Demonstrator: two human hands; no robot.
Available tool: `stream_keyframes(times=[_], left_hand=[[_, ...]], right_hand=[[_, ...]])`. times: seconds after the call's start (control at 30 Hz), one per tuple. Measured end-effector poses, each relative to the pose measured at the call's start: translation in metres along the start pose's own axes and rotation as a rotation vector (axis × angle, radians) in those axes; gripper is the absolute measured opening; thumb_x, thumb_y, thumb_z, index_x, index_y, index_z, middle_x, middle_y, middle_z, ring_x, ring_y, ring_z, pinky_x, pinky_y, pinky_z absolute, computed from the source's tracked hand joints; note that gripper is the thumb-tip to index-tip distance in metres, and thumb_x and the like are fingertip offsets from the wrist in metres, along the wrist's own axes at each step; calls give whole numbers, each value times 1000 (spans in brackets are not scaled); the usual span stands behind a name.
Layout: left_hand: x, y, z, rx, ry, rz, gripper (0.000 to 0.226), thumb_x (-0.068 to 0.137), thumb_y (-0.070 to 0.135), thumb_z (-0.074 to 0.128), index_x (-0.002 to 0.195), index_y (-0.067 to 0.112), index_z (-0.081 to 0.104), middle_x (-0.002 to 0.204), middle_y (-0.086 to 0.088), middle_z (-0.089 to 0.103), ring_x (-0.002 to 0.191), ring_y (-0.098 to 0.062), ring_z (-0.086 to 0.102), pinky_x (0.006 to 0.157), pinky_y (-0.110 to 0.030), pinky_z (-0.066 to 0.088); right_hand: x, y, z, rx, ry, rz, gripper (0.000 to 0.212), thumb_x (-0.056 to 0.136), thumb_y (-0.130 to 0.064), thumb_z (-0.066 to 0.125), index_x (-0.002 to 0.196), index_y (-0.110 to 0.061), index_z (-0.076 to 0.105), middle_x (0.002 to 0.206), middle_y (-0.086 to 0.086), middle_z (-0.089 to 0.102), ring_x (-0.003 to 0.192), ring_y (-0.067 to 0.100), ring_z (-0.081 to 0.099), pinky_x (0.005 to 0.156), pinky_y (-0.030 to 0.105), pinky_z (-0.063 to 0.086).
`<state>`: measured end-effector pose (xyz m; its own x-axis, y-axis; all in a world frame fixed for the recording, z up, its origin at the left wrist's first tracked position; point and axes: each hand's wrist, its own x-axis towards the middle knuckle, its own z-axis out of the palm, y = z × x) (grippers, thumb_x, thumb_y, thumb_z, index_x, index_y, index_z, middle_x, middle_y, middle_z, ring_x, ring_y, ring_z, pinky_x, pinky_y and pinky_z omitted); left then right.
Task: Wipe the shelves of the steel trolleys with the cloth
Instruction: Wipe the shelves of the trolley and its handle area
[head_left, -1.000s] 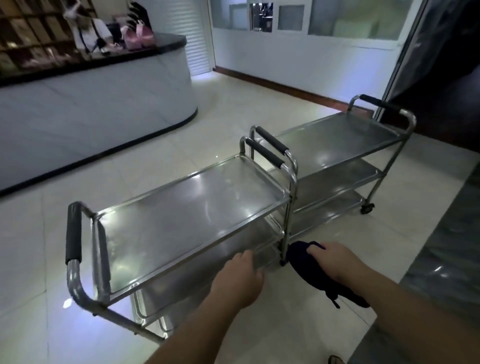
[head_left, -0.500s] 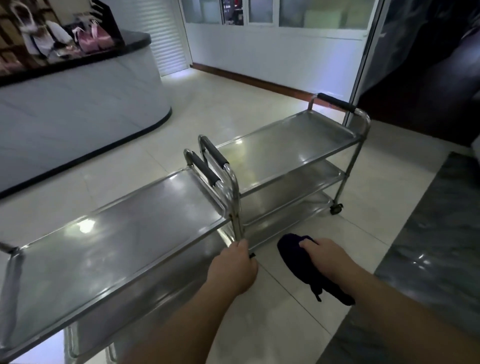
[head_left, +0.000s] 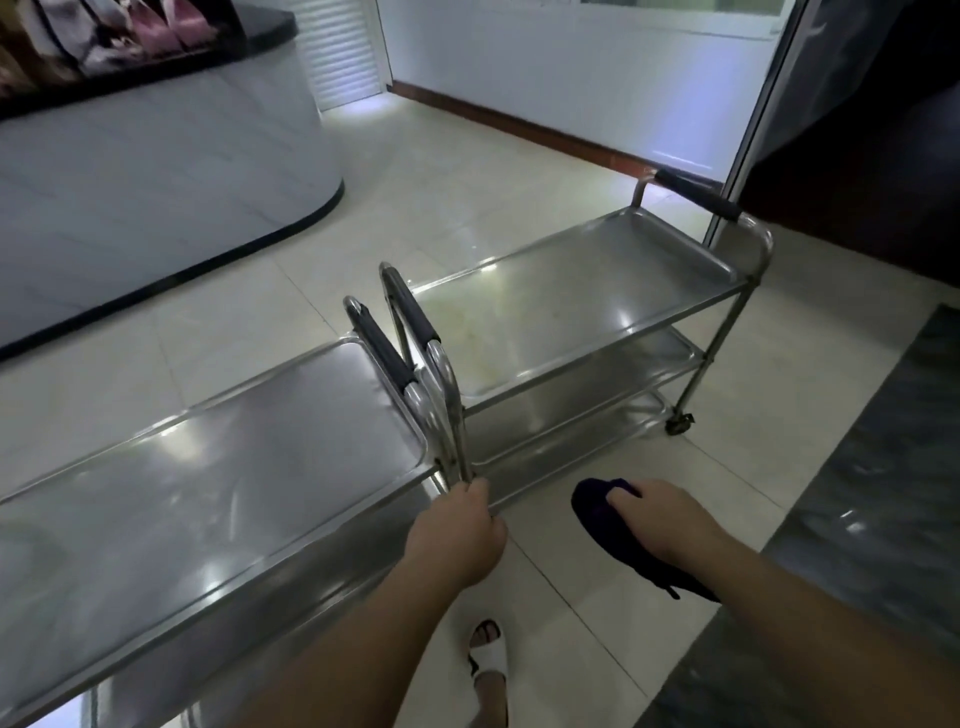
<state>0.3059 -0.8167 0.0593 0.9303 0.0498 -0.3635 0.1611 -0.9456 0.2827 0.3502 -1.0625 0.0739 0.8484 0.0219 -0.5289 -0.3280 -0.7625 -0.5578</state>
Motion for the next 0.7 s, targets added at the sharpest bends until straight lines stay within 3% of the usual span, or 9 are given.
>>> stream_keyframes(times=[0.2, 0.37, 0.47, 0.53, 0.63, 0.7], left_hand=[[88, -20, -37, 5, 42, 43, 28, 105, 39, 43, 123, 17, 49, 126, -7, 58, 113, -28, 57, 89, -41, 47], [152, -42, -75, -19, 54, 39, 36, 104, 37, 44, 134, 18, 50, 127, -6, 59, 112, -26, 58, 96, -43, 53], [182, -51, -86, -30, 69, 23, 29, 102, 37, 43, 125, 21, 53, 121, -3, 60, 100, -21, 54, 92, -43, 54], [202, -54, -90, -55, 65, 3, 26, 103, 38, 44, 122, 22, 53, 121, -1, 59, 103, -22, 58, 93, -45, 55], [231, -56, -94, -83, 60, -53, 34, 103, 39, 45, 133, 22, 52, 128, 0, 59, 110, -23, 61, 95, -47, 56], [251, -57, -96, -102, 84, -107, 32, 102, 37, 46, 131, 22, 52, 126, -2, 60, 107, -23, 62, 92, -46, 57]], right_hand=[[73, -60, -18, -105, 41, -14, 33, 98, -39, 48, 84, -16, 66, 76, 5, 70, 69, 22, 67, 56, 30, 43], [124, -104, -22, -176, 48, -27, 34, 99, -42, 46, 82, -18, 64, 76, 2, 67, 70, 18, 64, 56, 31, 38], [151, -122, -23, -203, 9, -50, 34, 101, -39, 45, 83, -18, 64, 77, 3, 67, 71, 18, 63, 56, 31, 38], [173, -133, -25, -245, -32, -73, 34, 102, -36, 43, 86, -15, 64, 81, 4, 67, 73, 19, 63, 57, 31, 38], [212, -146, -32, -267, -85, -89, 36, 104, -36, 42, 93, -11, 65, 86, 5, 67, 79, 21, 63, 66, 33, 45], [241, -153, -35, -276, -122, -112, 36, 104, -36, 43, 90, -11, 63, 84, 5, 65, 76, 20, 61, 65, 32, 44]])
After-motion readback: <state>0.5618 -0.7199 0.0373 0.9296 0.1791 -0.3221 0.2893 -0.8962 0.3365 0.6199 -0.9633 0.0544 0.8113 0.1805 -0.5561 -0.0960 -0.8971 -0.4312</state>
